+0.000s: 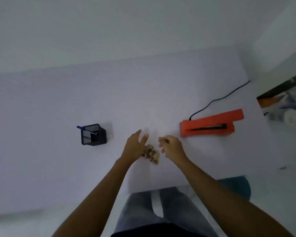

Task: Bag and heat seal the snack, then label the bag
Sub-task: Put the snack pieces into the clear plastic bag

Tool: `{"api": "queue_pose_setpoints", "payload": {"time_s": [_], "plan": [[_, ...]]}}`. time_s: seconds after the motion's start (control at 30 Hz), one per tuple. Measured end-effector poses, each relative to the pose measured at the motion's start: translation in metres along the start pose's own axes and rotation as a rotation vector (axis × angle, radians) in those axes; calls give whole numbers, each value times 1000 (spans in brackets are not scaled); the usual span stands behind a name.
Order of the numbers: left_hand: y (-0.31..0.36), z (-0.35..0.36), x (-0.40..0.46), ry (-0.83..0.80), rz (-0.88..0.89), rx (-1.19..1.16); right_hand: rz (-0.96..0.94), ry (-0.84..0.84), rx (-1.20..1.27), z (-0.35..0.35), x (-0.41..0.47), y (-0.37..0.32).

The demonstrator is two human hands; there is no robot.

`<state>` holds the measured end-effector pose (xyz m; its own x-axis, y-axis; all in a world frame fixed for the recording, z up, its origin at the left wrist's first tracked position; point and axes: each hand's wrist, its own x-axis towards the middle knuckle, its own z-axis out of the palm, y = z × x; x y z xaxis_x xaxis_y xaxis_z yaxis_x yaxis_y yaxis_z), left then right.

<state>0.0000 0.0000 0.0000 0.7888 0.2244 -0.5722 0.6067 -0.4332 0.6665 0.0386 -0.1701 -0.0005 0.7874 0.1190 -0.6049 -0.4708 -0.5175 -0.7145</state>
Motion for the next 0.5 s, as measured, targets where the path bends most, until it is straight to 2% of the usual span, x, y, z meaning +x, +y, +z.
{"api": "queue_pose_setpoints", "payload": {"time_s": [0.1, 0.23, 0.37, 0.5], "plan": [[-17, 22, 4, -1, -106, 151, 142, 96, -33, 5, 0, 40], [-34, 40, 9, -20, -88, 231, 231, 127, 39, 19, 5, 70], [-28, 42, 2, 23, -34, 130, 229, 83, 119, 31, 14, 69], [-38, 39, -4, 88, -71, 5, 224, 85, 154, 35, 13, 74]]}}
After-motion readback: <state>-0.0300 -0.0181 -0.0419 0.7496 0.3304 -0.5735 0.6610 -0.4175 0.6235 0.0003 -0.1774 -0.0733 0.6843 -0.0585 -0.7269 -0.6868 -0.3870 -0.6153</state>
